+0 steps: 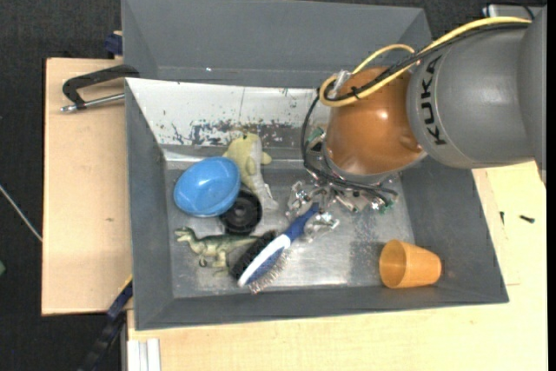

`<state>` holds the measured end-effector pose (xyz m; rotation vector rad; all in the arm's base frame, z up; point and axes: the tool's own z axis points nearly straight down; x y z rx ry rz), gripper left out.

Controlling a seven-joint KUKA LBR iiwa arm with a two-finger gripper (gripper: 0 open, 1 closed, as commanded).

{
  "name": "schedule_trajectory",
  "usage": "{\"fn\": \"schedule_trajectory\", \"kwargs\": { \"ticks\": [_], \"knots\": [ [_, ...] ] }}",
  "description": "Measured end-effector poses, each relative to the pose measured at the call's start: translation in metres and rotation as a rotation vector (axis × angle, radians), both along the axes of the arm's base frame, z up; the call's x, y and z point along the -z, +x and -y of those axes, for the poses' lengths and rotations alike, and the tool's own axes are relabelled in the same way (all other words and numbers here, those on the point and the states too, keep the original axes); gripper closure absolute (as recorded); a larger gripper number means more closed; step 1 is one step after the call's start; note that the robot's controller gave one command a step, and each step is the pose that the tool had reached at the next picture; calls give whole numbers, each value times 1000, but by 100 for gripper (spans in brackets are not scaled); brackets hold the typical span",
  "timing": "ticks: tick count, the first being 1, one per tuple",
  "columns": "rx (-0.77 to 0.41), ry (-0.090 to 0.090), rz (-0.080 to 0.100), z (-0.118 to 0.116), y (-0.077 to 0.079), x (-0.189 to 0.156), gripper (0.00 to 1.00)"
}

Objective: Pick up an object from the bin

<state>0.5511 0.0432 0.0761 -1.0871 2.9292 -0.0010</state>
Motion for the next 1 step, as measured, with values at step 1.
{"fn": "schedule_trajectory", "kwargs": {
  "ticks": [1],
  "knots": [
    [-16, -4, -1, 9, 18, -167, 100]
  ]
}}
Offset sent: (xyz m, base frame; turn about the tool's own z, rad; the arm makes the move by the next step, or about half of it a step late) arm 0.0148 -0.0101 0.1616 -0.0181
